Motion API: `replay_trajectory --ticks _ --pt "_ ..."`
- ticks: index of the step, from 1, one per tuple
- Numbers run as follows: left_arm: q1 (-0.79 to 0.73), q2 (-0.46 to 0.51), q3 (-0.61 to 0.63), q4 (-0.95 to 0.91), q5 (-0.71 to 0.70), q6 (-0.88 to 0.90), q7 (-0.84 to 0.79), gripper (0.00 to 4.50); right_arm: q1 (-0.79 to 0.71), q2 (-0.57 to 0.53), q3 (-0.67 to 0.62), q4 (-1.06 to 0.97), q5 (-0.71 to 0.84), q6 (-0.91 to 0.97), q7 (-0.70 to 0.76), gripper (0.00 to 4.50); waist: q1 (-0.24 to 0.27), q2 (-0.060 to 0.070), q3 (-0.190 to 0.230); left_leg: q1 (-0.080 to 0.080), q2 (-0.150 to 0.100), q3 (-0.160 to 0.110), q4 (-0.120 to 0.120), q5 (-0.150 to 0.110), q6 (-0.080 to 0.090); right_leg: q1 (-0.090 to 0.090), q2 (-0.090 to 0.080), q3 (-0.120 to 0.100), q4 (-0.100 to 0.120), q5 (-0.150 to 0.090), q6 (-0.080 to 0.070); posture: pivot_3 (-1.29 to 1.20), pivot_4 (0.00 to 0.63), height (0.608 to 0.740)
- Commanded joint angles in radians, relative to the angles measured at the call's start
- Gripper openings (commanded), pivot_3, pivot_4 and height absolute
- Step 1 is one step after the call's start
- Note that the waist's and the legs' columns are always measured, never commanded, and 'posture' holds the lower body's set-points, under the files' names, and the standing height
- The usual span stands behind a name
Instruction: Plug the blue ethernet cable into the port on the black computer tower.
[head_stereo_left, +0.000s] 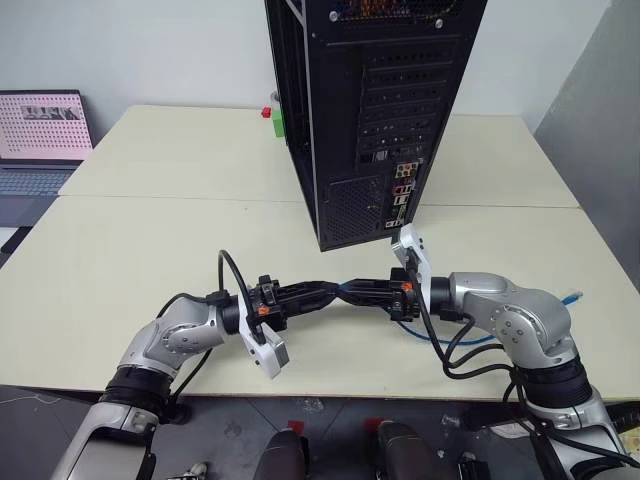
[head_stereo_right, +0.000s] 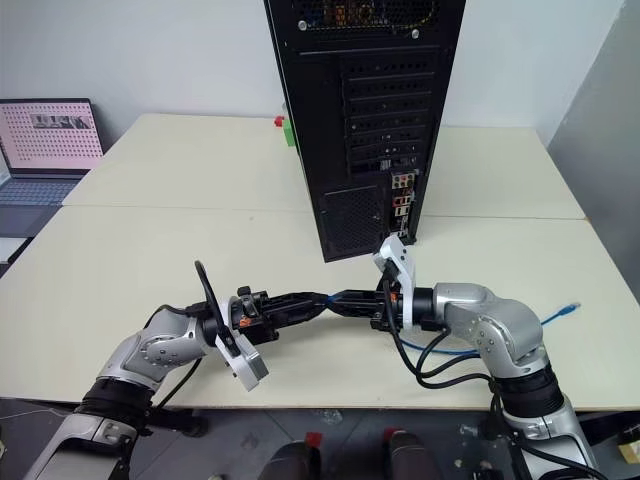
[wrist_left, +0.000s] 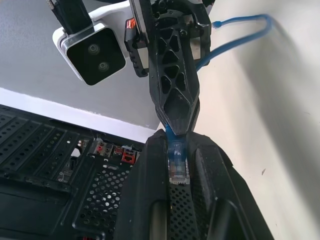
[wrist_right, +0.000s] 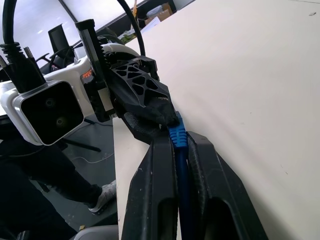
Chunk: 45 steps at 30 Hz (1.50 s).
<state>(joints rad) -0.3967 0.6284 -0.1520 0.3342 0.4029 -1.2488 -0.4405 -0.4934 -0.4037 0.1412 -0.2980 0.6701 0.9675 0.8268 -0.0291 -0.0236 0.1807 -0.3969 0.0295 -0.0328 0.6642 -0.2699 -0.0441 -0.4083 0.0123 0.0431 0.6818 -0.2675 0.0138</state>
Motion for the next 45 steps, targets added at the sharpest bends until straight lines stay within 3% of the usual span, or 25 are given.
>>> replay_trajectory --ticks 1,5,7,13,19,22,26,32,45 --pt "0.001 0.009 -0.014 -0.046 0.008 -0.009 0.021 0.24 -0.025 -0.004 -0.004 -0.006 0.012 -0.009 0.004 0.03 0.000 0.000 0.000 0.000 0.000 0.000 0.000 0.000 0.000 0.000 0.000 0.000 0.000 0.000 0.000 0.00 0.150 0.740" --pt "0.006 0.008 -0.015 -0.048 0.007 -0.009 0.036 0.24 -0.029 -0.012 -0.002 -0.001 0.012 -0.005 0.011 0.03 0.000 0.000 0.000 0.000 0.000 0.000 0.000 0.000 0.000 0.000 0.000 0.000 0.000 0.000 0.000 0.00 0.150 0.740" --pt "0.009 0.015 -0.034 -0.040 -0.038 0.008 0.026 0.94 -0.030 -0.017 0.000 0.000 0.011 -0.005 0.014 0.03 0.000 0.000 0.000 0.000 0.000 0.000 0.000 0.000 0.000 0.000 0.000 0.000 0.000 0.000 0.000 0.00 0.150 0.740" --pt "0.051 0.055 -0.081 -0.045 -0.204 0.178 -0.057 2.06 -0.018 -0.023 -0.006 -0.013 -0.003 -0.019 -0.007 0.02 -0.002 0.000 0.000 0.000 0.000 0.000 0.000 0.000 0.000 0.000 0.000 0.000 0.000 0.000 0.000 0.00 0.150 0.740" --pt "0.201 0.061 -0.034 -0.252 -0.479 0.651 -0.134 3.16 0.046 -0.028 -0.062 -0.056 -0.085 -0.106 -0.126 0.01 -0.003 0.000 0.000 0.000 0.002 -0.001 0.000 0.000 0.000 0.000 0.000 0.000 0.000 0.000 0.000 0.00 0.150 0.740" --pt "0.228 0.015 -0.016 -0.445 -0.651 1.019 -0.096 3.67 0.064 -0.001 -0.103 -0.095 -0.131 -0.143 -0.238 0.01 0.000 0.000 0.000 -0.001 0.002 -0.001 0.000 0.000 0.000 0.000 -0.001 0.000 0.000 0.000 0.000 0.00 0.150 0.740" --pt "0.207 -0.042 -0.007 -0.625 -0.740 1.330 -0.026 4.45 0.086 0.071 -0.097 -0.175 -0.214 -0.157 -0.416 0.01 0.000 0.000 0.000 -0.002 0.001 -0.004 0.001 0.000 0.000 0.000 -0.001 -0.001 0.000 0.000 0.001 0.00 0.150 0.740" --pt "0.110 -0.167 -0.037 -0.738 -0.706 1.578 0.086 4.45 0.089 0.193 -0.077 -0.191 -0.437 -0.242 -0.709 0.01 -0.002 0.000 0.000 -0.001 -0.001 -0.005 0.000 0.000 -0.001 0.000 0.002 -0.001 0.001 0.000 0.001 0.00 0.150 0.740" --pt "0.003 -0.371 -0.109 -0.611 -0.515 1.553 0.156 4.45 -0.008 0.300 -0.090 -0.033 -0.550 -0.310 -0.825 0.01 -0.002 0.000 0.000 0.000 -0.002 -0.001 0.000 0.000 -0.001 0.000 0.002 0.001 0.000 0.000 0.000 0.00 0.150 0.740"
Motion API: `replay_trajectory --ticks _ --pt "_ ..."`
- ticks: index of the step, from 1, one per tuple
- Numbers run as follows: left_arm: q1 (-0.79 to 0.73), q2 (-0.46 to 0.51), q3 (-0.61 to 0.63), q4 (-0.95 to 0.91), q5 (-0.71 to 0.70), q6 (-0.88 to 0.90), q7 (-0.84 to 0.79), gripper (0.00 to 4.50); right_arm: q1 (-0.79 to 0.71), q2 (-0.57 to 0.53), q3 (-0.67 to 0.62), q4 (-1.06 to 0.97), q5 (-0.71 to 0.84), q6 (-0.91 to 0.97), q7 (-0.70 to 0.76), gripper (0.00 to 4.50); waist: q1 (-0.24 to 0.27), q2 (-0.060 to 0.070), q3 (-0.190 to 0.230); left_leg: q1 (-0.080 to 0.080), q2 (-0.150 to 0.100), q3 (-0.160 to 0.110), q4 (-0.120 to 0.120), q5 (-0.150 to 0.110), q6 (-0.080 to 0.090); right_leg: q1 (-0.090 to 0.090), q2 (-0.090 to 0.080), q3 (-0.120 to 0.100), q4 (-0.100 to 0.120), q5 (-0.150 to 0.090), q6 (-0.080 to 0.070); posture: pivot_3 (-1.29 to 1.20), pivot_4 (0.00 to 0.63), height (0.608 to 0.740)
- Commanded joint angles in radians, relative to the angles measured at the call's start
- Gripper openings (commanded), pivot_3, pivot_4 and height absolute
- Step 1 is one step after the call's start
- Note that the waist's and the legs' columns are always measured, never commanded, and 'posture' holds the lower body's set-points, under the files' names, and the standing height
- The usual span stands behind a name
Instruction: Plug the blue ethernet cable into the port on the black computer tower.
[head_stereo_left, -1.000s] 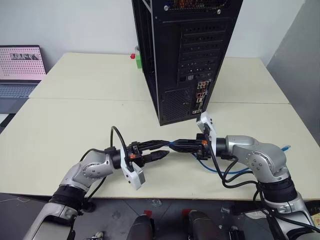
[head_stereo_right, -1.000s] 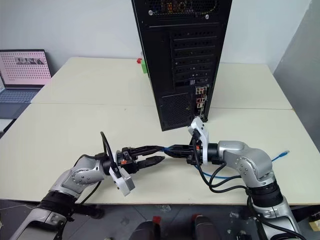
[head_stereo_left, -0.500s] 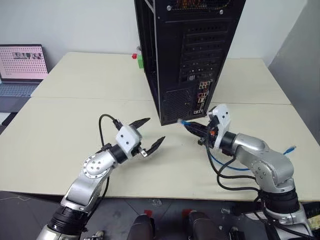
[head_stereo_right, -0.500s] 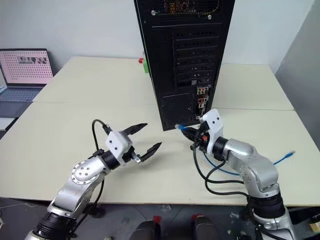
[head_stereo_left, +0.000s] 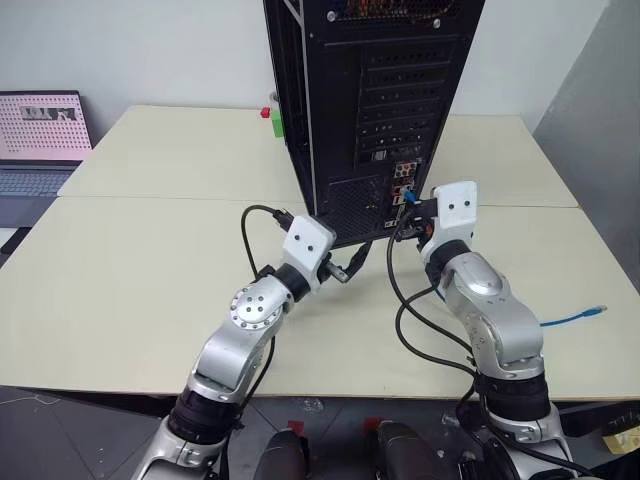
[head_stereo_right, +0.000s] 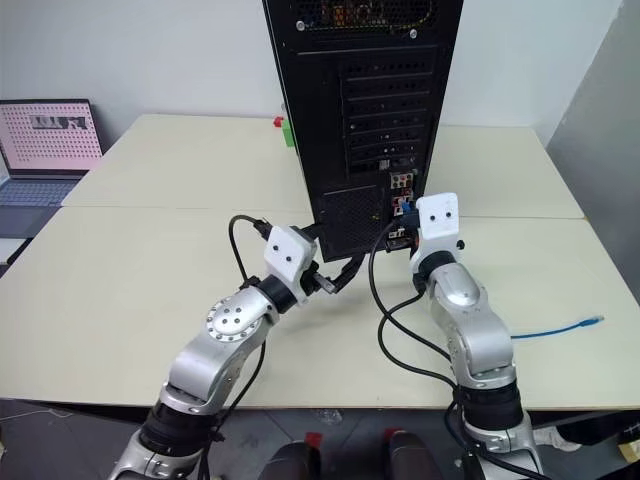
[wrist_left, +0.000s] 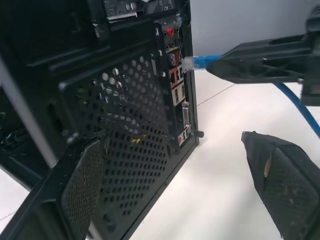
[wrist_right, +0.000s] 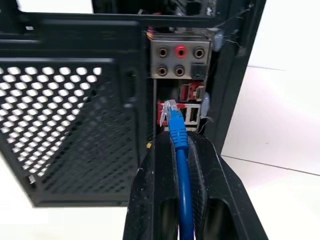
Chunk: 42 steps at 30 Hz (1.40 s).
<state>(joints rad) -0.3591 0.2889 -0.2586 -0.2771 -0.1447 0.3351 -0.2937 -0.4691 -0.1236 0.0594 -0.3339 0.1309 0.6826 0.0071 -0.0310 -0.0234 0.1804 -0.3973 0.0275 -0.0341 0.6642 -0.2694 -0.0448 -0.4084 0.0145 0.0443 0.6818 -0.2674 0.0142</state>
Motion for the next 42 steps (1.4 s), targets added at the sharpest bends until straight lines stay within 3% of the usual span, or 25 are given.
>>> replay_trajectory --ticks 1,42 --pt "-0.040 -0.041 -0.001 0.005 0.037 -0.031 0.008 4.45 -0.035 0.026 -0.005 0.009 -0.011 -0.025 -0.005 0.01 0.000 0.000 0.000 0.000 0.000 0.000 0.000 0.000 0.000 0.000 0.000 0.000 0.000 0.000 0.000 0.00 0.150 0.740" --pt "-0.043 -0.097 0.031 0.011 0.087 -0.035 -0.042 4.45 -0.079 0.098 -0.030 0.071 -0.045 -0.007 -0.024 0.00 -0.001 0.000 0.000 0.000 0.000 0.001 0.000 0.000 0.000 0.000 0.000 0.000 0.000 0.000 0.000 0.00 0.150 0.740"
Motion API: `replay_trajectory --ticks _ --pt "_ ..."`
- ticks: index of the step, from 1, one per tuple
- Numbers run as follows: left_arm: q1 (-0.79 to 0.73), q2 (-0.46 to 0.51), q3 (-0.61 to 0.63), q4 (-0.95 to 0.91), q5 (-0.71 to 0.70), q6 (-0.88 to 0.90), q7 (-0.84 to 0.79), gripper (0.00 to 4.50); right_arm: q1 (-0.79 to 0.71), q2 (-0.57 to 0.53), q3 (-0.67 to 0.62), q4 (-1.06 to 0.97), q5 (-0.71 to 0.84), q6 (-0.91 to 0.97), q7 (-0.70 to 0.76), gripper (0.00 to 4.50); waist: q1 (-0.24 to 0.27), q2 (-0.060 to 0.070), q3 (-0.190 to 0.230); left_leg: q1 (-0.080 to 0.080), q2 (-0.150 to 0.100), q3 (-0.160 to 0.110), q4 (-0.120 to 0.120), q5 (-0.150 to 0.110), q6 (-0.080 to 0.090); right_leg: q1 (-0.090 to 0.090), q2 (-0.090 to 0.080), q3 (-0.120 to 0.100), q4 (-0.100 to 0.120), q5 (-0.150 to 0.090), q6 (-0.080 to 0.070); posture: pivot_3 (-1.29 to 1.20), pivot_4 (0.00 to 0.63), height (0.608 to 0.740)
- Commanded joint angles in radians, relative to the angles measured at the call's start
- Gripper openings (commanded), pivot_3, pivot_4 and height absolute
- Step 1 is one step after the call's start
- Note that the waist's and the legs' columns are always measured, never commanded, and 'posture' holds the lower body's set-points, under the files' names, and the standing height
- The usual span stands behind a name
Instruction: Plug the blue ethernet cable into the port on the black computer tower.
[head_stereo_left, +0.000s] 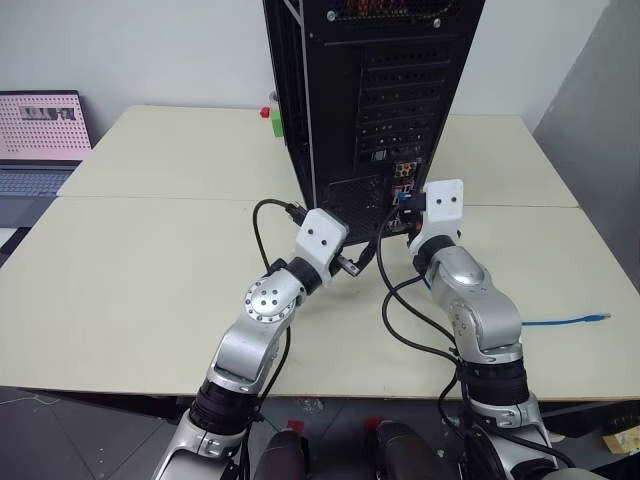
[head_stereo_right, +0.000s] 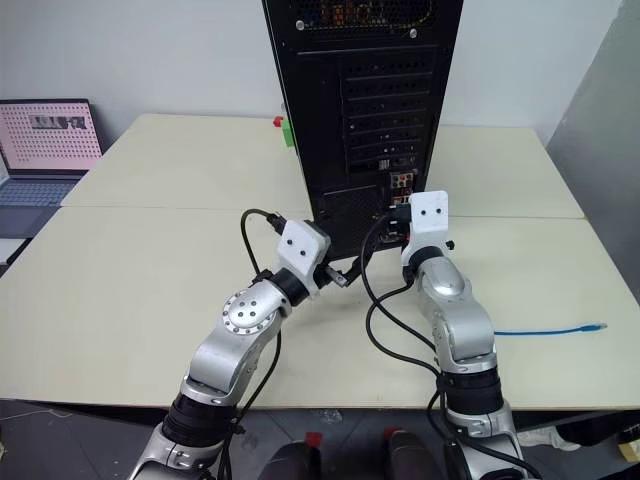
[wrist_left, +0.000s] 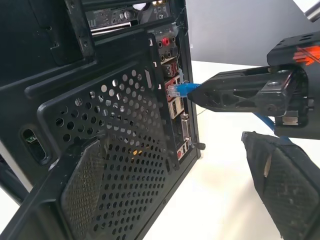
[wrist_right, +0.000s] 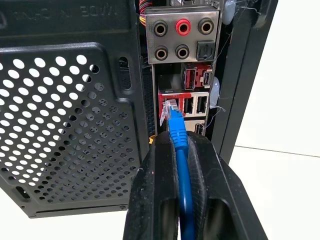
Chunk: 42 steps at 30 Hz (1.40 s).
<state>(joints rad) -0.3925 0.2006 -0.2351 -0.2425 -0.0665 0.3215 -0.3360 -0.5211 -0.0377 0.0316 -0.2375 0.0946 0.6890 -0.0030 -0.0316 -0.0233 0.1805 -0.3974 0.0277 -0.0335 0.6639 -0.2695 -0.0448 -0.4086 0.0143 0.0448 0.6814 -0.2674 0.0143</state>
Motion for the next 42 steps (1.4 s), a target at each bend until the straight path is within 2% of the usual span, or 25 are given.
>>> replay_trajectory --ticks 1,18,42 --pt "-0.010 -0.009 0.007 -0.023 0.009 -0.021 0.000 4.45 -0.029 0.019 -0.007 -0.025 -0.010 -0.009 -0.023 0.00 0.000 0.000 0.000 0.000 0.000 0.000 0.000 0.000 0.000 0.000 0.000 0.000 0.000 0.000 0.000 0.00 0.150 0.740" --pt "-0.006 -0.013 0.020 -0.025 0.012 -0.018 0.001 4.45 -0.075 0.158 0.006 0.059 -0.012 -0.032 -0.113 0.00 -0.007 0.000 0.000 0.001 0.001 0.001 -0.001 0.000 0.000 -0.001 0.001 0.001 0.000 0.000 0.000 0.00 0.150 0.740" --pt "-0.003 -0.015 0.021 -0.022 0.014 -0.022 0.005 4.45 -0.097 0.104 -0.013 0.143 -0.006 -0.053 -0.021 0.00 -0.025 0.000 0.000 0.002 0.002 0.003 -0.001 0.000 0.000 -0.001 0.001 0.003 0.001 0.000 0.000 0.00 0.150 0.740"
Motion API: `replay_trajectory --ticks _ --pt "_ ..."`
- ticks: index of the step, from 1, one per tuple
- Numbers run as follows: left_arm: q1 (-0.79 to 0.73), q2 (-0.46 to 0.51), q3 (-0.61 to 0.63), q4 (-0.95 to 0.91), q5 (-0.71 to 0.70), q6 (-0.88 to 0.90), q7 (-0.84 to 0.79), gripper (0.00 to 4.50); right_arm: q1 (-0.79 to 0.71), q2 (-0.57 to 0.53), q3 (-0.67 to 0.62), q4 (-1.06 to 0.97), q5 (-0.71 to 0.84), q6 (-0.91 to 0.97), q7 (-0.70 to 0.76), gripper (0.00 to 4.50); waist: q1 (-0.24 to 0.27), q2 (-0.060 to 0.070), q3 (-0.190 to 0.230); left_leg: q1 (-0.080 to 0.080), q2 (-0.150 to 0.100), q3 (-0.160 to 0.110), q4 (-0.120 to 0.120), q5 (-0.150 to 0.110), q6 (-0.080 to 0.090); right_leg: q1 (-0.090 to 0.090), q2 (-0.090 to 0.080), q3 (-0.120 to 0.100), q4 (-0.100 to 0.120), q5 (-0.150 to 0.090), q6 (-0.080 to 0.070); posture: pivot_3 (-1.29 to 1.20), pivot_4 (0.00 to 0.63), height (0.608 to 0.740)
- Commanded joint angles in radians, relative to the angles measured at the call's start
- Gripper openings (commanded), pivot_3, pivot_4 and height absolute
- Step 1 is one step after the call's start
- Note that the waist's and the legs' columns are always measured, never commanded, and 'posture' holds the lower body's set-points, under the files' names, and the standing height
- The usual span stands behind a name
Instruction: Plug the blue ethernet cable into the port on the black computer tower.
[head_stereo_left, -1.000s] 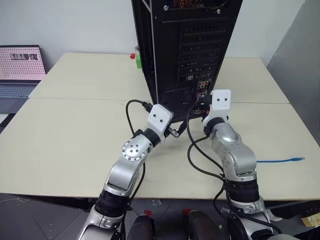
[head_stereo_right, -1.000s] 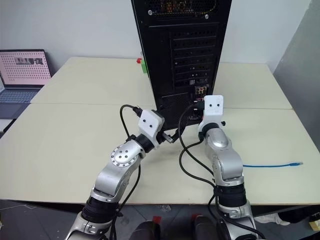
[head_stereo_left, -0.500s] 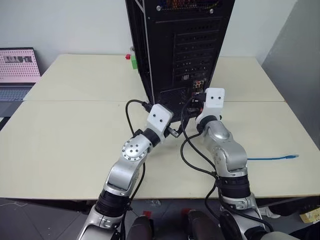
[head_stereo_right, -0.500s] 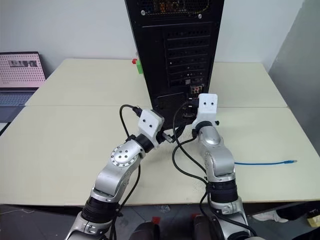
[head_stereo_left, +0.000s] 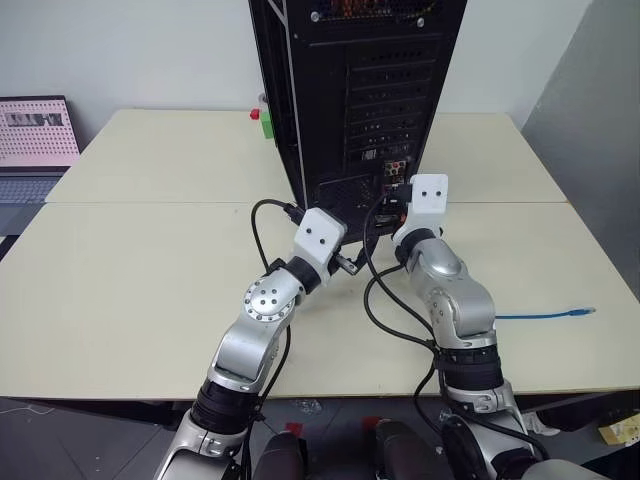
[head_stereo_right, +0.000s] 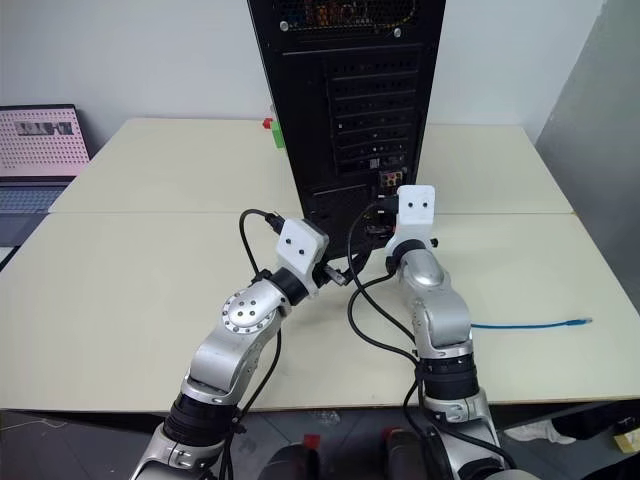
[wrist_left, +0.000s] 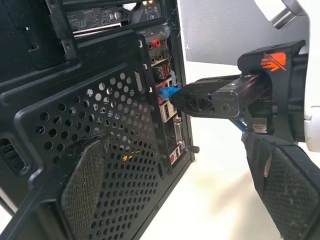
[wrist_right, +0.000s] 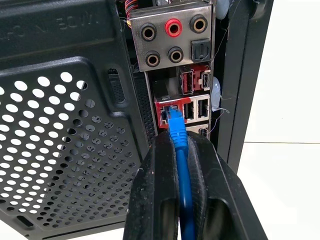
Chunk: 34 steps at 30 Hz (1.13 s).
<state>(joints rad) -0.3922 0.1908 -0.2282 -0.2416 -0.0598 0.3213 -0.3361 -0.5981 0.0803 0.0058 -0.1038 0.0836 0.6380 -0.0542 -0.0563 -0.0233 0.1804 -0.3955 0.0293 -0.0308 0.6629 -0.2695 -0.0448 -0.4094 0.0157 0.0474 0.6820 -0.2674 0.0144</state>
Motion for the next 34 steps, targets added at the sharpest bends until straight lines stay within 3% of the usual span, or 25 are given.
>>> replay_trajectory --ticks 1,2,4,5,14,20,26,34 --pt "-0.003 -0.005 0.015 -0.023 0.008 -0.022 0.004 4.45 -0.017 -0.017 0.014 0.006 0.005 -0.003 0.034 0.00 0.000 0.000 0.000 0.000 0.000 0.000 0.000 0.000 0.000 0.000 0.000 0.000 0.000 0.000 0.000 0.00 0.150 0.740" --pt "-0.002 -0.003 0.016 -0.023 0.008 -0.022 0.004 4.45 -0.010 -0.026 0.016 -0.002 0.003 -0.003 0.041 0.00 0.000 0.000 0.000 0.000 0.000 0.000 0.000 0.000 0.000 0.000 0.000 0.000 0.000 0.000 0.000 0.00 0.150 0.740" --pt "-0.003 0.001 0.021 -0.022 0.008 -0.022 0.004 4.45 0.007 -0.054 0.021 -0.023 -0.003 0.002 0.060 0.70 0.000 0.000 0.000 0.000 0.000 0.000 0.000 0.000 0.000 0.000 0.000 0.000 0.000 0.000 0.000 0.00 0.150 0.740" --pt "-0.003 0.003 0.024 -0.021 0.008 -0.022 0.004 4.45 0.016 -0.070 0.025 -0.034 -0.007 0.006 0.071 0.73 0.001 0.000 0.000 0.000 0.000 0.000 0.000 0.000 0.000 0.000 0.000 0.000 0.000 0.000 0.000 0.00 0.150 0.740" --pt "0.002 0.043 0.080 -0.024 -0.009 -0.006 -0.010 4.45 0.146 -0.248 0.013 -0.287 0.058 0.126 0.225 2.99 0.019 0.000 0.000 -0.004 0.000 0.000 0.000 0.000 0.000 -0.002 -0.003 0.000 -0.002 0.000 0.000 0.00 0.150 0.740" --pt "-0.015 0.136 0.127 -0.066 -0.046 0.094 -0.087 4.45 0.206 -0.474 -0.056 -0.428 0.218 0.124 0.505 4.41 0.023 0.000 0.000 -0.003 -0.002 -0.002 0.000 0.000 0.000 -0.001 -0.002 -0.002 -0.002 0.000 0.001 0.00 0.150 0.740" --pt "0.007 0.294 0.227 -0.120 -0.138 0.093 -0.237 4.45 0.273 -0.676 -0.215 -0.404 0.357 0.030 0.741 4.41 0.023 0.000 0.001 -0.003 -0.002 -0.002 0.000 0.000 0.000 -0.001 -0.001 -0.002 -0.002 -0.003 0.005 0.00 0.150 0.740" --pt "0.043 0.392 0.340 -0.108 -0.261 0.110 -0.350 4.45 0.291 -0.749 -0.302 -0.332 0.419 -0.017 0.804 4.41 0.025 0.000 0.001 -0.002 -0.001 -0.001 0.000 0.000 0.000 0.000 -0.001 -0.002 -0.002 -0.003 0.005 0.00 0.150 0.740"
